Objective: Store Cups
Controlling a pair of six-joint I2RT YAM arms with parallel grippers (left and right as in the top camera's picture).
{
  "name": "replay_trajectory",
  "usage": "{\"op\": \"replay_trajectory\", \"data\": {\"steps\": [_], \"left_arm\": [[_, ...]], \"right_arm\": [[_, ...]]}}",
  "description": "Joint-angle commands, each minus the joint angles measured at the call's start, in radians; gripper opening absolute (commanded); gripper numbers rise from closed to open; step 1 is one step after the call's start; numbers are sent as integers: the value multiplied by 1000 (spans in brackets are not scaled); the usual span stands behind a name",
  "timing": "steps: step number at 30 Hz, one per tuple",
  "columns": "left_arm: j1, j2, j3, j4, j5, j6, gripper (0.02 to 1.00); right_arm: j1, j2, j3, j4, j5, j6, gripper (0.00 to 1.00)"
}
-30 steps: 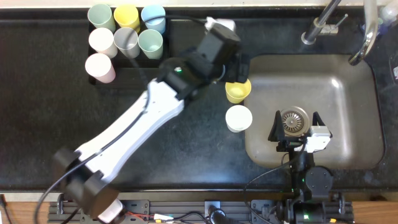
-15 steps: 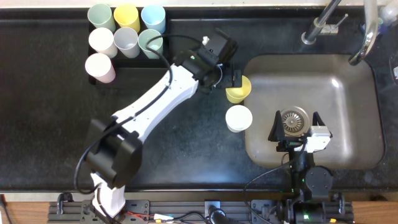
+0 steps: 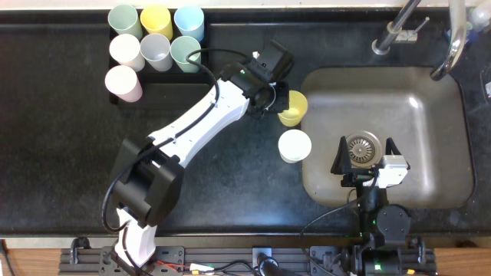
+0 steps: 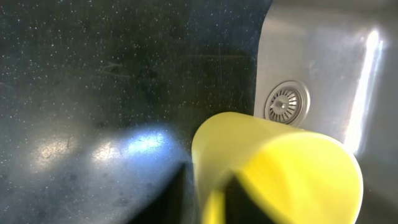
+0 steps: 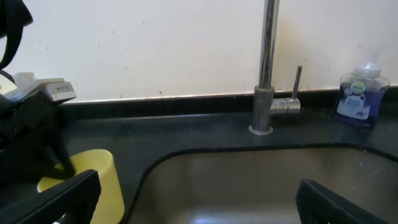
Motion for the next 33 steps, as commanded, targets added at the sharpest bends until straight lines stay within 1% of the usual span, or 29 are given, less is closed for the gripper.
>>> {"op": "replay_trajectory", "data": {"steps": [1,5,9,12,15,17,19,25,27,29,33], "left_arm": [[1,7,5,17,-14,-12,36],[27,-28,7,-9,-25,-20,36],[114,-113,7,-89,-42,-28,36],[241,-172,7,-219,-71,-99,36],[414,-200,7,-356,-59,-170,36],[507,-206,7,-403,-35,-179,36],[569,-209,7,-423,-38,-179,36],[661,-209,5,-423,-103,-180,36],[680,-208,5,-422,-111,-181,36],[692,-208,5,-423,-114,-185,36],[695,-208,4,-423,-151,-205,36]], "right_arm": [[-6,-7,-13,5,-3,4,998],[-6,-7,-13,5,-3,4,998],[-6,-7,-13,5,-3,4,993],[-6,-7,-13,5,-3,4,998],[-6,-7,-13,5,-3,4,996],[-6,-7,-13,5,-3,4,998],[-6,-7,-13,5,-3,4,998],[-6,-7,-13,5,-3,4,998],[-6,-7,-13,5,-3,4,996],[-6,-7,-13,5,-3,4,993],[-6,-7,-13,5,-3,4,993]]}}
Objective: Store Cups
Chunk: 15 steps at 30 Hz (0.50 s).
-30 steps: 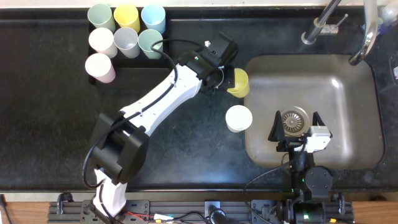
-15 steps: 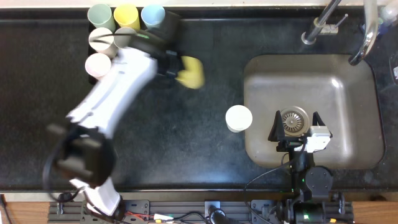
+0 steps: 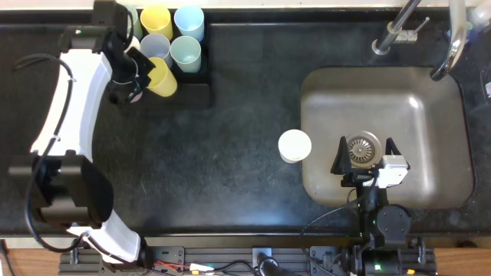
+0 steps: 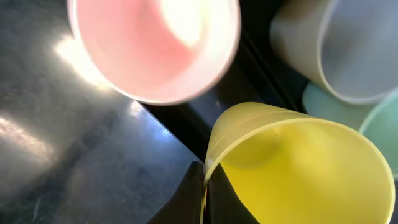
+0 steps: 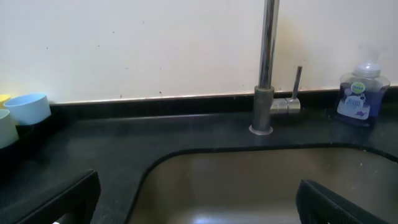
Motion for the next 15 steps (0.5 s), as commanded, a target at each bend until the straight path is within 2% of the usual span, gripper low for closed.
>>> {"op": "replay_trajectory", "data": {"steps": [1,15], "left_arm": [[12,-18,4,-1,-62,-33,36],[-36,-16,-47,55,-106,-33,36]], "right_arm": [[-6,-8,-13,5,-3,4,996],[-6,-8,-13,5,-3,4,993]]}}
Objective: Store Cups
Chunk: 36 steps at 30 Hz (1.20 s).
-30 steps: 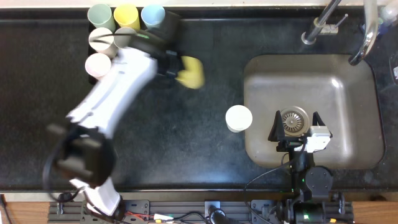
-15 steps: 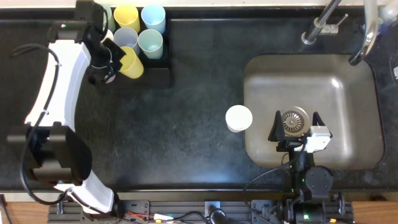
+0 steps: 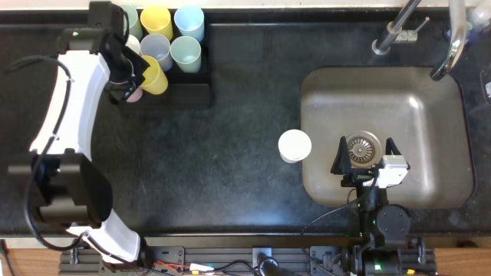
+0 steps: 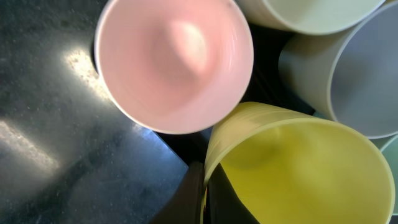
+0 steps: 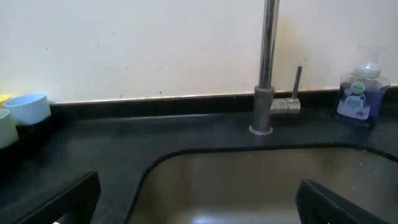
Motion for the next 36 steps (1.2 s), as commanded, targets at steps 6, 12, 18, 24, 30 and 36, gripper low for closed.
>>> {"op": "replay_trajectory", "data": {"steps": [6,12,18,24,30,36], "left_arm": [[-47,-13,-18,0,-90,-12,36],[-47,4,-33,3,-127,-32,36],[-51,34,-46,54,-117,-38,36],[-54,66,-46,69,-105,-38,38],[-54,71,-60,74,-101,-38,36],[-55,71,-73,76,-93,-37,921]], "right_arm": [[-6,-8,-13,5,-3,4,998],[-6,-8,-13,5,-3,4,996],[-6,-8,-13,5,-3,4,998],[-6,-8,-13,5,-3,4,996],[-6,-8,-13,5,-3,4,996],[-6,-8,-13,5,-3,4,998]]}}
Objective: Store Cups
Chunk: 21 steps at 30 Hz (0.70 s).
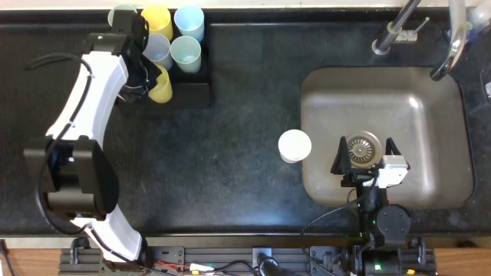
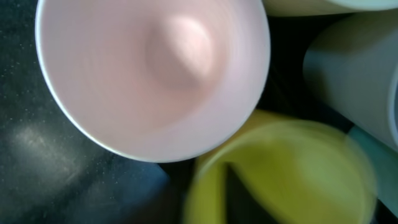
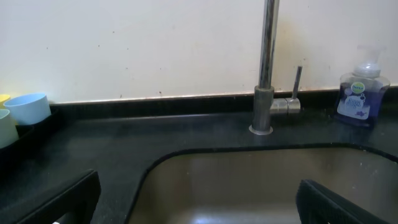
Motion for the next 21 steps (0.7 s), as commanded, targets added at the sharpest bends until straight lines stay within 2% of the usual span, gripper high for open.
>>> {"op": "replay_trajectory", "data": {"steps": [1,11,18,21], "left_arm": [[-6,12,-16,2,0,-11,998],[-8,-59,-16,-2,-2,-6,998],[-35,-348,-26,-63,-1,-2,998],[-63,-519,-100,-51,-20,165,998]], "right_arm": [[-7,-8,-13,5,-4,4,993],[-7,-8,-13,5,-4,4,993],[-7,-8,-13,5,-4,4,996],[-7,-8,-13,5,-4,4,996]]}}
